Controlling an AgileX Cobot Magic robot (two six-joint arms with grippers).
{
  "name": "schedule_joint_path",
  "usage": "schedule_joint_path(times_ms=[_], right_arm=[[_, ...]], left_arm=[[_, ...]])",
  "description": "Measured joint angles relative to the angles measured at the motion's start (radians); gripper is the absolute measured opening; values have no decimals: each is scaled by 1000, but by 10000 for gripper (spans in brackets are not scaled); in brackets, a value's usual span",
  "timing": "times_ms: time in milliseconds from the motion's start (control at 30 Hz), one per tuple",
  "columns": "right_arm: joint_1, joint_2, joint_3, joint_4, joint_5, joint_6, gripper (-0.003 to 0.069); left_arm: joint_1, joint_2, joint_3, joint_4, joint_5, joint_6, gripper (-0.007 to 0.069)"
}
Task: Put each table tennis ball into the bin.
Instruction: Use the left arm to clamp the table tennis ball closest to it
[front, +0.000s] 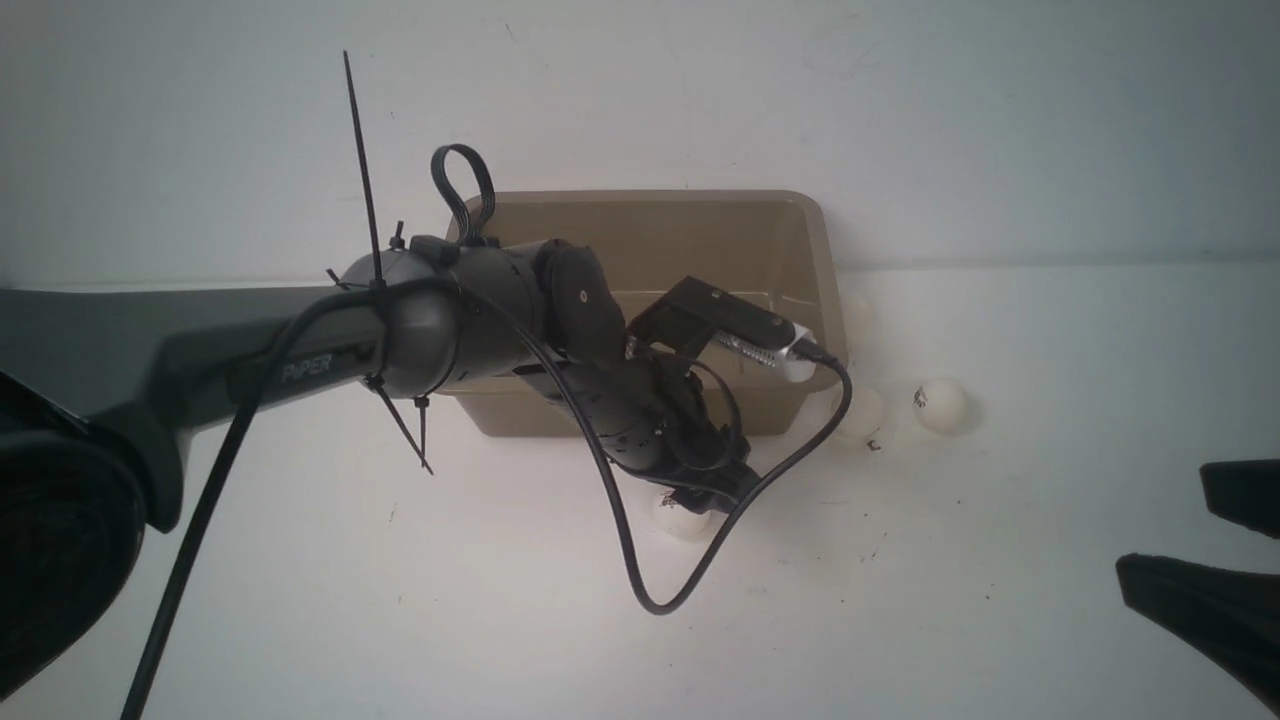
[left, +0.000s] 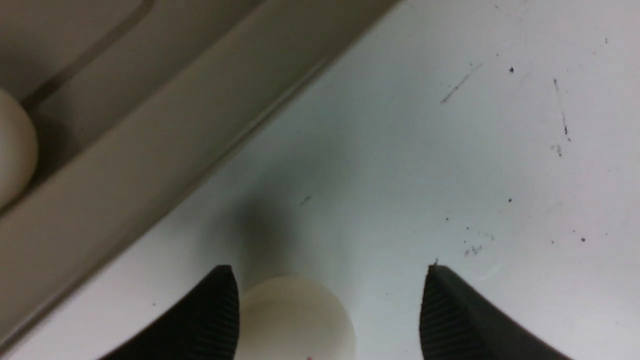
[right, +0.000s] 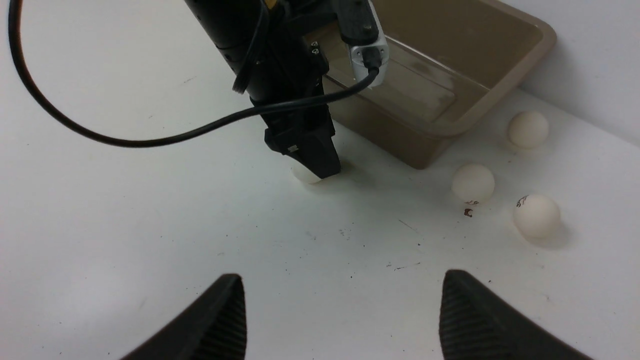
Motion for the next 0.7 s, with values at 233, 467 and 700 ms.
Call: schedule_joint_path(times_ms=[233, 467, 700], right_arm=[[0, 0, 0, 0, -1, -1, 472], [0, 0, 0, 0, -1, -1, 472], [0, 0, 0, 0, -1, -1, 472]], left_arm=[[0, 0, 0, 78, 0, -35, 436], [0, 0, 0, 101, 3, -48, 436], [0, 13, 0, 100, 27, -51, 436]])
